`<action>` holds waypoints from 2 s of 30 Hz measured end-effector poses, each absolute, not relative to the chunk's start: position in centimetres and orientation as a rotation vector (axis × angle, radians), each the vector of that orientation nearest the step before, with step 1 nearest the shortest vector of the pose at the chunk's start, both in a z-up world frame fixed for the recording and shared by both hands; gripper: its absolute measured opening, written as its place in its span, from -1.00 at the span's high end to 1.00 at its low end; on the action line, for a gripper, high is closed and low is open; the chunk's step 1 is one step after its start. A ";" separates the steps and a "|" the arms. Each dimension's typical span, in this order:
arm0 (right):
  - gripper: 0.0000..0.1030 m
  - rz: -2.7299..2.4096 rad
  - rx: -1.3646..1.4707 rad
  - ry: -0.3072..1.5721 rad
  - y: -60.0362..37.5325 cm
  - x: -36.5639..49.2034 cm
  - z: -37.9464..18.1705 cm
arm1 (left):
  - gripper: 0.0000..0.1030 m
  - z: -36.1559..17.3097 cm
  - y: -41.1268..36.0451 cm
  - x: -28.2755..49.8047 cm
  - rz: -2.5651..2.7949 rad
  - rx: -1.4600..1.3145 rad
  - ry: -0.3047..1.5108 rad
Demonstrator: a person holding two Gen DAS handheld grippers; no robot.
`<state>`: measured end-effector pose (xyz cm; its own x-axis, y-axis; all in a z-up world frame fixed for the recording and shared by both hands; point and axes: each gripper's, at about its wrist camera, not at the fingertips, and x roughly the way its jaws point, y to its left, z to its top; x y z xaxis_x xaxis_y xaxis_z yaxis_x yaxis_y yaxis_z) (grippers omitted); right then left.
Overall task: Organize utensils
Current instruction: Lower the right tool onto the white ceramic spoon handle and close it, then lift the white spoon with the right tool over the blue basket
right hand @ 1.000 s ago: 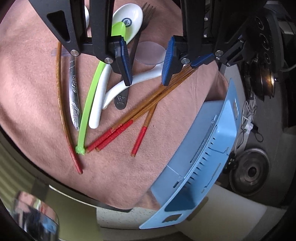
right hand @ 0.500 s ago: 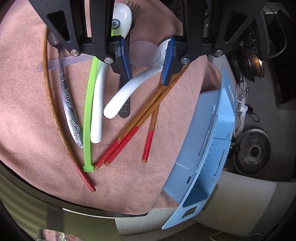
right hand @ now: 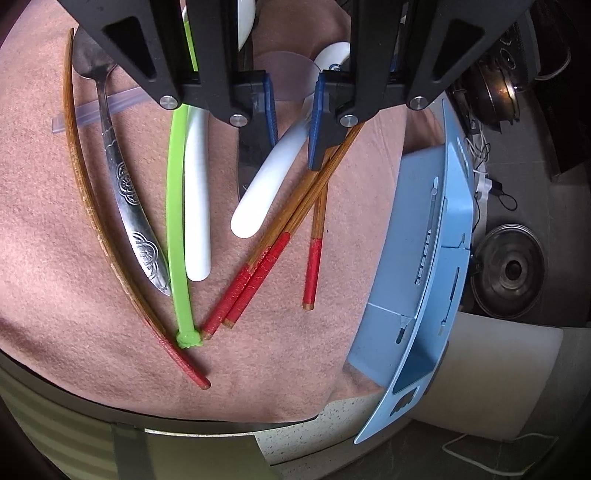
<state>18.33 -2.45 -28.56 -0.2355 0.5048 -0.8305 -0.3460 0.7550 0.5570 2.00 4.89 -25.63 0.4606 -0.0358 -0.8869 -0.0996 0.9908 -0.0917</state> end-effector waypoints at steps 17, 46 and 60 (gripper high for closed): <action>0.80 0.766 0.084 1.619 -1.5 17.7 -28.2 | 0.12 -25.4 3.2 0.1 -0.086 -0.151 1.060; 0.81 0.816 0.067 1.601 -1.5 17.0 -25.8 | 0.25 -25.0 2.2 -0.5 -0.030 -0.064 1.007; 0.81 0.862 0.076 1.551 1.1 15.9 -21.7 | 0.25 -21.5 4.5 -1.9 0.012 -0.056 0.955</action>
<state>15.88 1.11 -21.68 -0.2015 0.5203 -0.8298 -0.4300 0.7142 0.5523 -1.93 4.53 -21.49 0.5776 -0.0140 -0.8162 -0.0351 0.9985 -0.0420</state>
